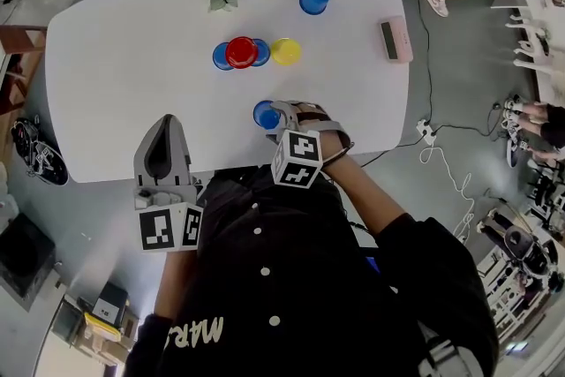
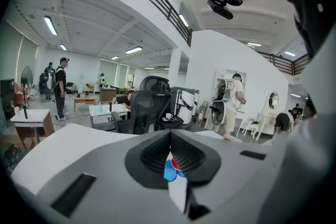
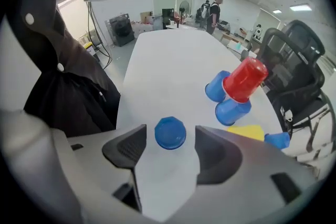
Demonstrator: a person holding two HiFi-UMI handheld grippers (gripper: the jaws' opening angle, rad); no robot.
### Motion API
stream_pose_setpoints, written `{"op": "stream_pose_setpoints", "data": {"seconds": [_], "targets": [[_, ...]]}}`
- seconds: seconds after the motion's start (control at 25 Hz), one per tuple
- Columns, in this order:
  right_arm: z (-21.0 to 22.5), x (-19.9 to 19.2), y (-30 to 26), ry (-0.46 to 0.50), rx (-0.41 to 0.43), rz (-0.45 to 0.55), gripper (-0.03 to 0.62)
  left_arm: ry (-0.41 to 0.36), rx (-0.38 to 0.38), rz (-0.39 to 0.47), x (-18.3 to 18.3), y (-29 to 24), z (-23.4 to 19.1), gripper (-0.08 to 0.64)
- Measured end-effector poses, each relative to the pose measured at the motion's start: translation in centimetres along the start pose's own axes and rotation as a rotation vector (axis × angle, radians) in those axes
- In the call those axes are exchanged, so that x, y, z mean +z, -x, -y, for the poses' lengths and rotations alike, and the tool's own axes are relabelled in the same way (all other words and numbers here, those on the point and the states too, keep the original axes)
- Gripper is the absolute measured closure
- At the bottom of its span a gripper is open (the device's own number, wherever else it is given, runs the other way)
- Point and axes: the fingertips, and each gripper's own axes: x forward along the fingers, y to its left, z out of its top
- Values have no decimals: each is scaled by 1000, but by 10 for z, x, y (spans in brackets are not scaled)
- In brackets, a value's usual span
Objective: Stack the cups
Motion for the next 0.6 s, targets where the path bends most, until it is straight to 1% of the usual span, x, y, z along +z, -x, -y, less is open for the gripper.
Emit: {"op": "stream_pose_setpoints", "data": {"seconds": [0.16, 0.4, 0.44, 0.52, 0.6], "targets": [[-5, -8, -11, -11, 3, -5, 296, -7, -4, 0, 1, 1, 4, 549], [-1, -8, -24, 99, -31, -27, 291, -13, -3, 3, 4, 5, 7, 549], [-2, -7, -26, 108, -32, -26, 298, -14, -2, 5, 5, 5, 7, 549], [-5, -7, -28, 123, -33, -23, 368, -15, 1, 8, 5, 7, 8, 549], [-6, -6, -25, 118, -32, -18, 368, -16, 2, 10, 5, 8, 9, 549]]}}
